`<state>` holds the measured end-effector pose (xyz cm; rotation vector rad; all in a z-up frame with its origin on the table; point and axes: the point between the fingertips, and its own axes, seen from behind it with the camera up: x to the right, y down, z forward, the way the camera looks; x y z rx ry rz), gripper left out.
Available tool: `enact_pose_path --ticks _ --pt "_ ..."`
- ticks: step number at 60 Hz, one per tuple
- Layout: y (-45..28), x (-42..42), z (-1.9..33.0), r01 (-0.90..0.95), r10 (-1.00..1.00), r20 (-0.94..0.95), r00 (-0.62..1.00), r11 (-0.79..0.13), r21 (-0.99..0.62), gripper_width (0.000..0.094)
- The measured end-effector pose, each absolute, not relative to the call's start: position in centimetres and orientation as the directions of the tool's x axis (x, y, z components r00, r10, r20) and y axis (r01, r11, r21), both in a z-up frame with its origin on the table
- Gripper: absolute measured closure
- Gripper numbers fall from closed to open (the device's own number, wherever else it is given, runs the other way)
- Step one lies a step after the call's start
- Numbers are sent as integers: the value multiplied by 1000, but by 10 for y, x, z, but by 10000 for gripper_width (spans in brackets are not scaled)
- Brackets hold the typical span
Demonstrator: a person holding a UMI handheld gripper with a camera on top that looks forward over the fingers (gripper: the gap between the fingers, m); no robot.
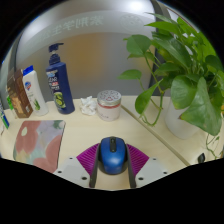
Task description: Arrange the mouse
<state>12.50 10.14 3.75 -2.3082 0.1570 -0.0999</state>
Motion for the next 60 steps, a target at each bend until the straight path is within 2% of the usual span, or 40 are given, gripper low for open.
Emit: enact_pose_path --ticks 8,14,20,29,35,38,48,56,60 --pt "107 125 49 -34 -157 96 983 -671 -741 548" --pt "108 113 73 -22 -157 104 982 -647 -762 549" --pt "116 93 124 9 -142 114 983 -586 -810 548" --pt "133 29 207 -24 -97 27 995 -490 -871 548" --pt "137 -24 228 -31 -34 -17 999 -457 -889 549" --pt "143 -59 225 -42 -4 -46 999 -467 -883 551" --pt "145 -139 127 -20 70 -74 995 -581 -814 551" --pt "143 -158 65 -1 75 -67 995 -656 -755 544" --pt "137 -162 50 -1 69 -64 996 -672 -740 496"
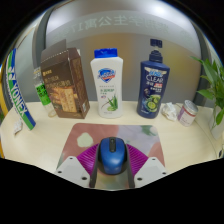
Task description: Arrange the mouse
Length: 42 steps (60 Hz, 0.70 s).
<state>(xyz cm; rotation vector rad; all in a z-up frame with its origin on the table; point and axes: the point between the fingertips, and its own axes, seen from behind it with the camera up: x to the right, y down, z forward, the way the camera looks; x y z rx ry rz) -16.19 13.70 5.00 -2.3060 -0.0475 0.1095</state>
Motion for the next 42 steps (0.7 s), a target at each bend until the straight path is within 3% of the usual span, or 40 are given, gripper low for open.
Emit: enact_pose_path --ticks 6,11,13,33,42 --pt "137 -166 52 20 82 -47 996 -666 -746 387" --pt "127 -173 70 13 86 -59 995 -669 -743 123" --pt "121 -172 81 16 83 -52 995 -663 -749 68" --pt "-2 -182 220 32 14 30 999 -611 -791 79" --pt "-69 -193 262 30 -15 49 999 -596 -803 82"
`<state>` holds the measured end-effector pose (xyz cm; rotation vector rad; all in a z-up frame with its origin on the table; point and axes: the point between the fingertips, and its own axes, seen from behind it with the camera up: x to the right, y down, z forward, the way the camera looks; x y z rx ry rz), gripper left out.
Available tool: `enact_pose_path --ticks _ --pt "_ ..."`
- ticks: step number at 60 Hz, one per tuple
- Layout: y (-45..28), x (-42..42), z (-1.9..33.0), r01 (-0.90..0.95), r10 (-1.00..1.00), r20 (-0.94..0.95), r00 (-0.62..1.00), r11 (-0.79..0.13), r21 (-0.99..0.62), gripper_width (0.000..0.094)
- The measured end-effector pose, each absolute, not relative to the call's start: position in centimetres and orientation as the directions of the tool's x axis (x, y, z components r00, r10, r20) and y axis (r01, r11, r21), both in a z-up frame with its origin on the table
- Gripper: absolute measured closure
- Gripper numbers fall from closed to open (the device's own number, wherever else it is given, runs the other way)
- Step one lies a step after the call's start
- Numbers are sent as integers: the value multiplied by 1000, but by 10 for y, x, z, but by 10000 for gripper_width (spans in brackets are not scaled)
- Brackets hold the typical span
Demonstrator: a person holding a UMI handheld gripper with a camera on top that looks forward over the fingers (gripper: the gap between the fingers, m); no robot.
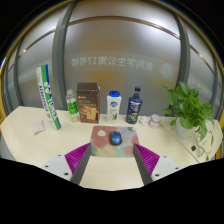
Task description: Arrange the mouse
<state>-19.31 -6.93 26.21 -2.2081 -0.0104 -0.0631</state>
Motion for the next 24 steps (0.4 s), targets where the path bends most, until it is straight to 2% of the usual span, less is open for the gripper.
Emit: enact_pose_path --ticks 12,24 --pt "-131 -206 284 20 -43 57 997 -596 -803 83" --pt "-155 -205 292 29 -53 76 996 -597 -801 82"
